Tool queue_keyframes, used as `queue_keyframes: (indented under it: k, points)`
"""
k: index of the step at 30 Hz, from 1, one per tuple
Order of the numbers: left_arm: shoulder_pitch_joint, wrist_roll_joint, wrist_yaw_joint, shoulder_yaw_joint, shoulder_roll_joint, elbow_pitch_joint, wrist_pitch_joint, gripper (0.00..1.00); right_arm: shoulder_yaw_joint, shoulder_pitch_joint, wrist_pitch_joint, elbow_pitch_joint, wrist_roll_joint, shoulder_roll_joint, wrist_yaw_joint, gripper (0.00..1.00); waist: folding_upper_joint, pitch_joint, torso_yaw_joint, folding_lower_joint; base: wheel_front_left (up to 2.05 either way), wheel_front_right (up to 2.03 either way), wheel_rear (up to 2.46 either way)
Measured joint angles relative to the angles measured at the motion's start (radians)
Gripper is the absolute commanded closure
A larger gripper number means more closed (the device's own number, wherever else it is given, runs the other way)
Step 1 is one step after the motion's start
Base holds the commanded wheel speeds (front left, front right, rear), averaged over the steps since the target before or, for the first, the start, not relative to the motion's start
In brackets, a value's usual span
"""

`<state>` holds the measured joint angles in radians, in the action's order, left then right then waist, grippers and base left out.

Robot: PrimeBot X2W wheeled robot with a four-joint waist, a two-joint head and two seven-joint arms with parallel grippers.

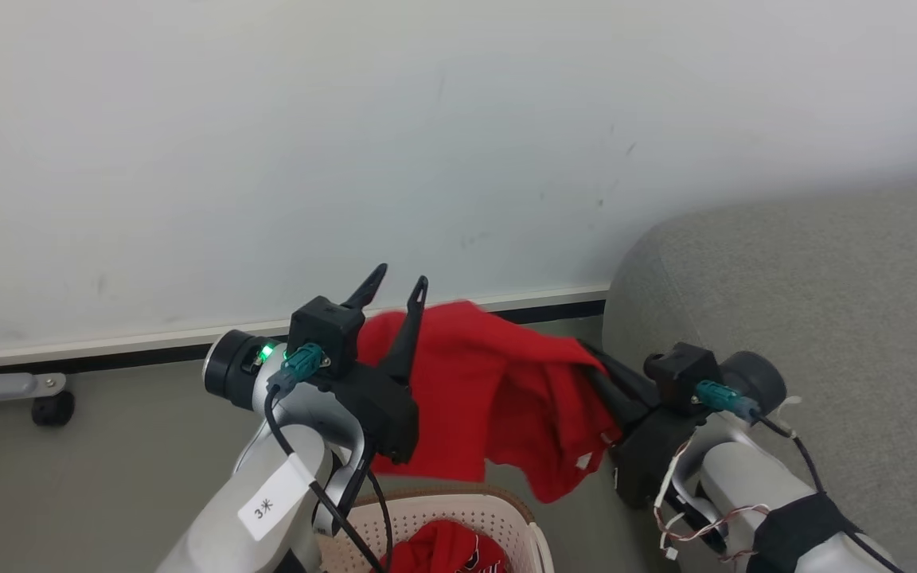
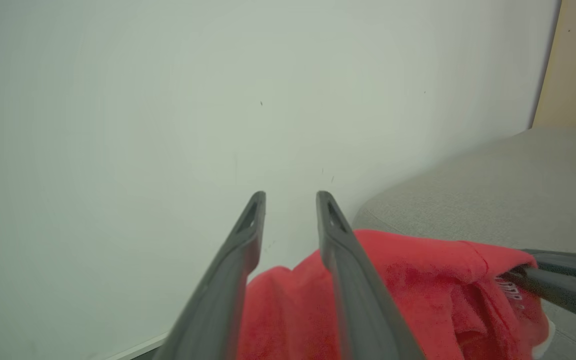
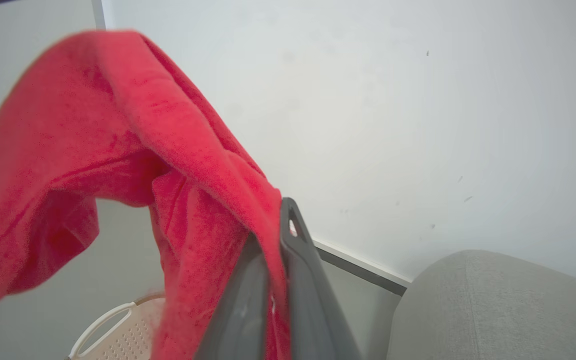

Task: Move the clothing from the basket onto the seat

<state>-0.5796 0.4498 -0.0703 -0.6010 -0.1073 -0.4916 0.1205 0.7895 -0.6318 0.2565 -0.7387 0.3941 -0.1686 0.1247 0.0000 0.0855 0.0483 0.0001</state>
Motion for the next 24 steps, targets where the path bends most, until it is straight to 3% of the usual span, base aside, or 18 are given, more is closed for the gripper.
queue_keyframes:
  k: [10, 18, 24]
  points:
    - [0.106, 0.04, -0.009, 0.019, -0.013, 0.026, 0.046, 0.0, -0.081, 0.002, 0.0, 0.068, 0.007, -0.1, -0.003, 1.0, 0.0, -0.003, 0.095, 0.0, 0.0, 0.0, 0.0]
    - [0.201, 0.051, -0.01, 0.009, 0.004, 0.048, 0.067, 0.0, -0.119, 0.045, 0.0, 0.145, 0.006, -0.183, -0.034, 1.0, 0.0, -0.008, 0.198, 0.0, 0.0, 0.0, 0.0]
    - [0.235, 0.051, -0.018, -0.004, 0.014, 0.067, 0.076, 0.0, -0.142, 0.063, 0.0, 0.206, 0.006, -0.21, -0.047, 1.0, 0.0, -0.018, 0.281, -0.0001, 0.0, 0.0, 0.0]
